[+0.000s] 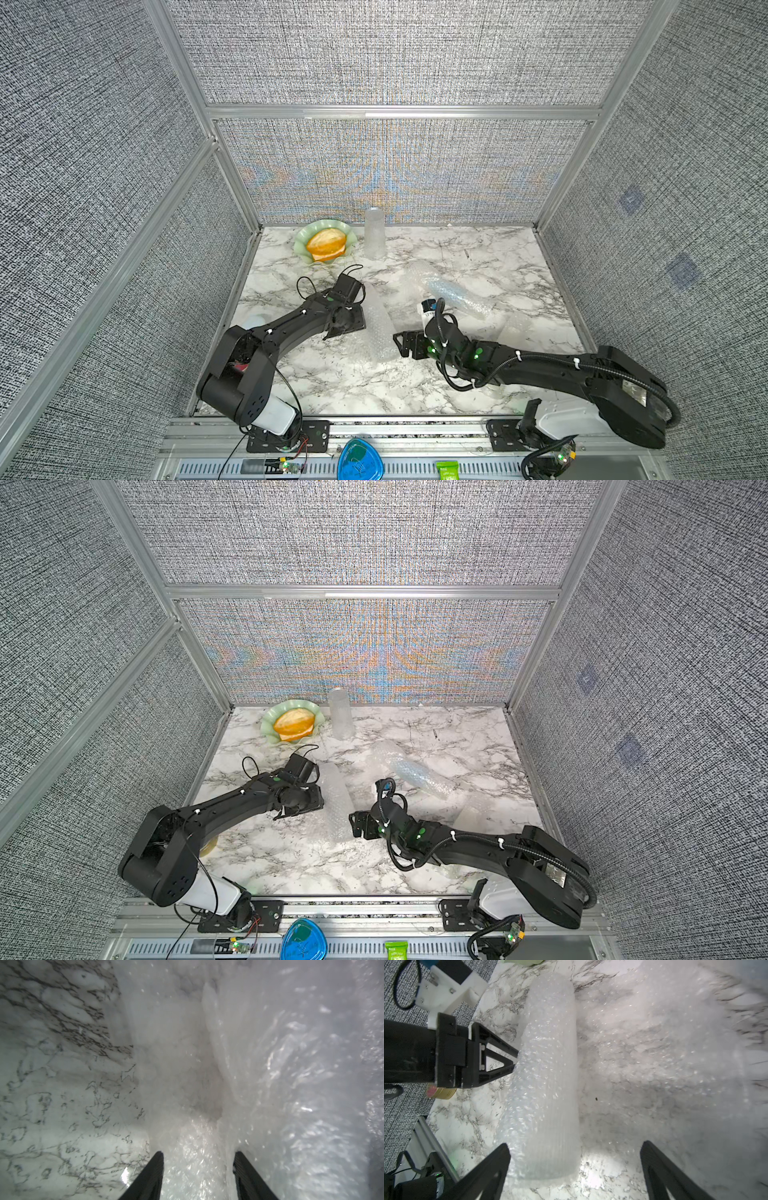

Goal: Unwrap the vase from the bubble wrap
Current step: Unwrap the bubble wrap.

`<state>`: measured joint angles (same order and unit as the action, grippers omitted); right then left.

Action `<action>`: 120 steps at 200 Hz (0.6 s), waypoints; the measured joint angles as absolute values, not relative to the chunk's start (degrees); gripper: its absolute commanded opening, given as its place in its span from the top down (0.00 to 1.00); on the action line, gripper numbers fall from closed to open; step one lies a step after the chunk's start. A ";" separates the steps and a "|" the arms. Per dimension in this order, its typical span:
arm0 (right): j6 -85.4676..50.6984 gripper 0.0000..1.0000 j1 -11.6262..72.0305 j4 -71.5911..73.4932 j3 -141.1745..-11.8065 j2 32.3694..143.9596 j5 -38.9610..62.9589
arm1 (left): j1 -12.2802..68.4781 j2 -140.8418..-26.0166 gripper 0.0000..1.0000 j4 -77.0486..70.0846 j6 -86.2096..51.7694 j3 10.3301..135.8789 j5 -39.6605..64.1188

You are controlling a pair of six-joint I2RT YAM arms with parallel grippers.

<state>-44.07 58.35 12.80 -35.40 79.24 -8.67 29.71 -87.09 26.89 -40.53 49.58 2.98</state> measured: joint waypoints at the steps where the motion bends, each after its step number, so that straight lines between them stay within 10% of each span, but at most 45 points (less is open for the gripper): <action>1: -44.07 0.07 58.39 12.84 -35.42 79.33 -8.60 | 29.67 -87.09 0.44 26.87 -40.53 49.56 2.98; 120: -43.86 0.13 63.51 16.99 -40.16 88.47 -10.70 | 28.38 -85.47 0.43 28.14 -40.47 52.25 4.36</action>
